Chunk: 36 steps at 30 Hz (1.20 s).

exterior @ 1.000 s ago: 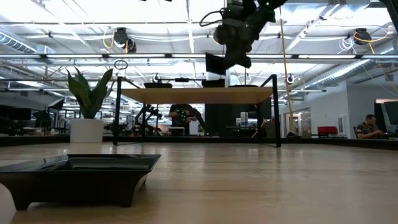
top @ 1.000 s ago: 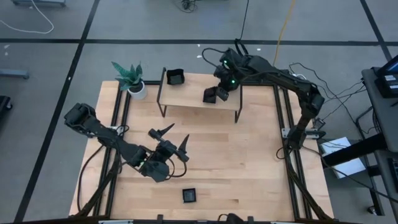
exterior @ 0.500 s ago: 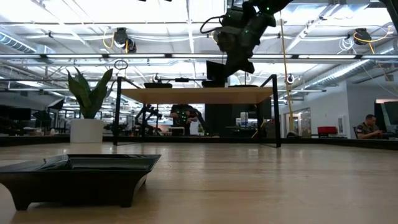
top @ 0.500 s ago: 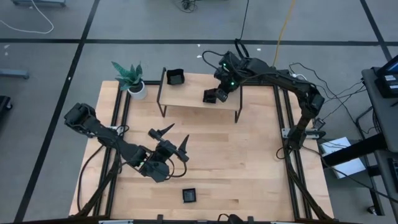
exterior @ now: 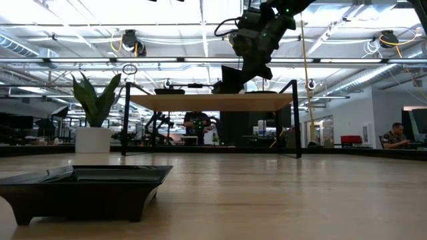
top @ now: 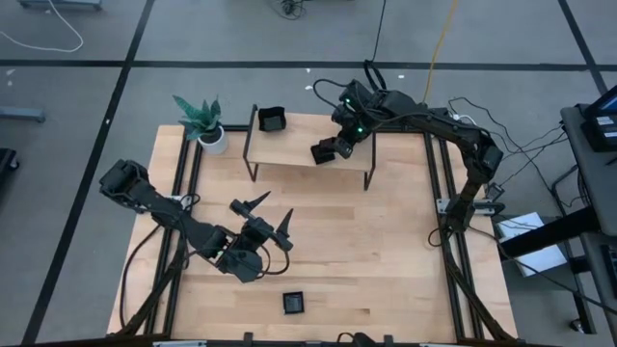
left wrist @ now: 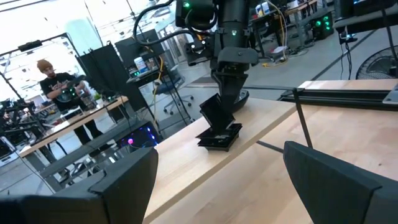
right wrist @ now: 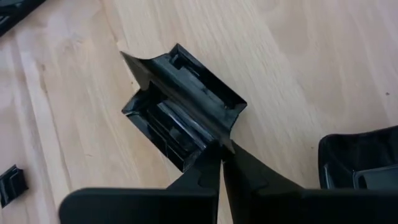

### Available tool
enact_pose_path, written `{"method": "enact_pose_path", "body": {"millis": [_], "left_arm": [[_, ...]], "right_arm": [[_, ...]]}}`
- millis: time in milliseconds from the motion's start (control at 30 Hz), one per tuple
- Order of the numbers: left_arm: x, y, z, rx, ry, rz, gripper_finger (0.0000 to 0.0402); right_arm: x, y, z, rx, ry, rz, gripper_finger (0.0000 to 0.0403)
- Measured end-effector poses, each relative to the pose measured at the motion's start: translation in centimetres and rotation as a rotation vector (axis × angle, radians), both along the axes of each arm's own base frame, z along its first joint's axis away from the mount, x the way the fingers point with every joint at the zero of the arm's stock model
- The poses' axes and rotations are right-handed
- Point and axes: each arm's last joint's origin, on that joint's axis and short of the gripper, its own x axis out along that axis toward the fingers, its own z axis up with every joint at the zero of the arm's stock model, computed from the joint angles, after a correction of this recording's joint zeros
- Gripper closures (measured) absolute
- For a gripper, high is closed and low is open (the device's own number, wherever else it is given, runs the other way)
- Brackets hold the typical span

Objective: Pick & Place Mini shaped plates
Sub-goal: Stack the black square plate on top of the other black square plates on the shelf

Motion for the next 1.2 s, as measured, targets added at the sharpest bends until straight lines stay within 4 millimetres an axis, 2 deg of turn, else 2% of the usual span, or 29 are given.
{"method": "enact_pose_path", "body": {"millis": [200, 467, 1033, 1200], "left_arm": [[0.0, 0.0, 0.0, 0.000, 0.000, 0.001, 0.0050], [0.1, 0.3, 0.0, -0.001, -0.001, 0.009, 0.0050], [0.1, 0.3, 0.0, 0.000, 0.000, 0.009, 0.0050], [0.1, 0.3, 0.0, 0.000, 0.000, 0.009, 0.0050]], "right_arm": [[0.0, 0.0, 0.0, -0.007, -0.003, 0.012, 0.0399], [0.5, 0.6, 1.4, 0.021, -0.072, 0.070, 0.0402], [0.4, 0.9, 1.1, 0.082, -0.041, 0.029, 0.0403], [0.9, 1.1, 0.2, 0.142, -0.078, 0.022, 0.0403]]}}
